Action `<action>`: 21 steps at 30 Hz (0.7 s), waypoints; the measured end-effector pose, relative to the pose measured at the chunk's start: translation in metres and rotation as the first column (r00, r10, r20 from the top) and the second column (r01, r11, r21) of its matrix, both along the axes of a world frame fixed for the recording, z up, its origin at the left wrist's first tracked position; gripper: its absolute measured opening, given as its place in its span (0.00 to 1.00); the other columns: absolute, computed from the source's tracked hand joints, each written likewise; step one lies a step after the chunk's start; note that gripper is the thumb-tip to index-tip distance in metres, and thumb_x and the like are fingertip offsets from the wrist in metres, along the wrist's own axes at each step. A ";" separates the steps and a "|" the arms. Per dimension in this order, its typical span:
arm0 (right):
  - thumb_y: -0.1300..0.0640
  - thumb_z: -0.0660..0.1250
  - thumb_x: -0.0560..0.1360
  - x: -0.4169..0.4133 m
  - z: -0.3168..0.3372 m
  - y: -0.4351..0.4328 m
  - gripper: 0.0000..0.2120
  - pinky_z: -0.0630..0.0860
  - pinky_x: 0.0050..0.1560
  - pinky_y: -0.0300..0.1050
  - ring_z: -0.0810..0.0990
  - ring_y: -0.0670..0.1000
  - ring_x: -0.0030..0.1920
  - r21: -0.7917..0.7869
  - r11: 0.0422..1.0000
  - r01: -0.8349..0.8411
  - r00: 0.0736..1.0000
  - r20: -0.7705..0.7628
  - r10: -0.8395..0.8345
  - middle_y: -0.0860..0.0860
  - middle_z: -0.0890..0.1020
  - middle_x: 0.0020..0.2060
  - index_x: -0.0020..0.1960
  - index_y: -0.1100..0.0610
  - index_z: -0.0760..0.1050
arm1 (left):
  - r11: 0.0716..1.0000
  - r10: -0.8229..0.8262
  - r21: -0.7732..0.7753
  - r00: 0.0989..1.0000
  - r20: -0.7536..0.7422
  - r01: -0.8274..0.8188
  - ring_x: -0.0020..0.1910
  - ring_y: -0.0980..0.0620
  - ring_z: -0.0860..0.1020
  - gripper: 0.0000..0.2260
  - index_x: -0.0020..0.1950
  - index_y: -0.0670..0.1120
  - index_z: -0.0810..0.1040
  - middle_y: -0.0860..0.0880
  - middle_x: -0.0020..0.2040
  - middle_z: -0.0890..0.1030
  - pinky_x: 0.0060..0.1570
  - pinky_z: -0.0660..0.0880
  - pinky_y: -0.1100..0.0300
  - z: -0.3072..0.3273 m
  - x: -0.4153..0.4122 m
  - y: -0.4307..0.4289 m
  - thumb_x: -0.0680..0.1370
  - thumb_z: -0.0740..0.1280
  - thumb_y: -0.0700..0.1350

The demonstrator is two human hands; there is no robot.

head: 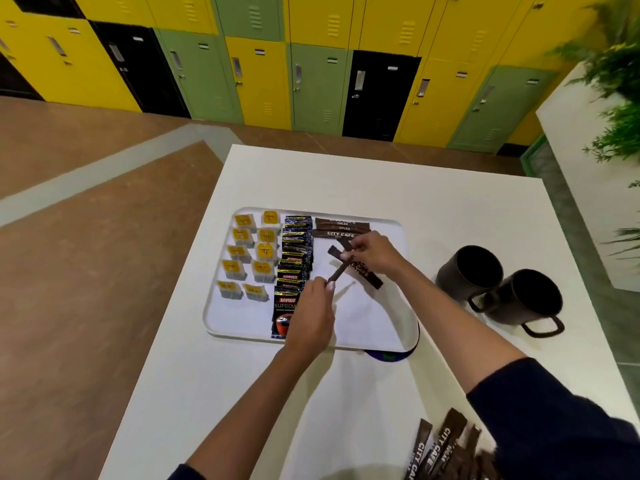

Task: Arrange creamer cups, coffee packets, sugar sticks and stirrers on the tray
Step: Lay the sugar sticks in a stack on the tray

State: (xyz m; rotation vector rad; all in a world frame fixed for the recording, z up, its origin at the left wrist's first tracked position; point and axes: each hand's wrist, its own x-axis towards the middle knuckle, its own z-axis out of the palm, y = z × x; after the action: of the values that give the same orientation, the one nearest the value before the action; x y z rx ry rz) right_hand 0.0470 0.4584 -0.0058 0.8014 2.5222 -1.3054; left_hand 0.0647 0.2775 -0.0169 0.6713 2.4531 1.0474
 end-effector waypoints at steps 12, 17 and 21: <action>0.58 0.77 0.66 -0.042 -0.015 0.004 0.15 0.68 0.44 0.42 0.75 0.49 0.45 0.241 0.931 -0.274 0.960 0.006 0.281 0.52 0.81 0.44 0.52 0.60 0.82 | 0.990 -0.037 -0.140 0.980 -0.197 0.009 0.51 0.47 0.70 0.13 0.55 0.41 0.71 0.45 0.53 0.71 0.45 0.73 0.54 -0.004 -0.013 -0.002 0.83 0.50 0.46; 0.61 0.75 0.68 -0.033 -0.015 0.012 0.14 0.69 0.47 0.39 0.73 0.47 0.46 0.289 0.940 -0.179 0.959 -0.162 0.232 0.49 0.74 0.44 0.52 0.58 0.80 | 0.982 -0.096 -0.180 0.971 -0.219 0.057 0.53 0.48 0.69 0.11 0.58 0.42 0.70 0.45 0.55 0.70 0.48 0.70 0.57 -0.003 -0.012 0.006 0.83 0.52 0.45; 0.62 0.73 0.70 -0.011 -0.011 0.022 0.06 0.70 0.43 0.32 0.75 0.41 0.38 0.200 0.979 -0.046 0.969 -0.230 0.092 0.48 0.78 0.39 0.46 0.60 0.81 | 0.975 -0.165 -0.193 0.947 -0.276 0.114 0.53 0.48 0.69 0.09 0.59 0.42 0.71 0.45 0.56 0.71 0.49 0.70 0.57 -0.005 -0.018 0.011 0.82 0.57 0.43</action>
State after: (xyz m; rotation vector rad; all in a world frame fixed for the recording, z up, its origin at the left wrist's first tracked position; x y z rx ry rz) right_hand 0.0360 0.4804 -0.0166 0.6157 2.8734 -1.2130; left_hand 0.0471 0.2887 -0.0220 0.9853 2.6562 0.7105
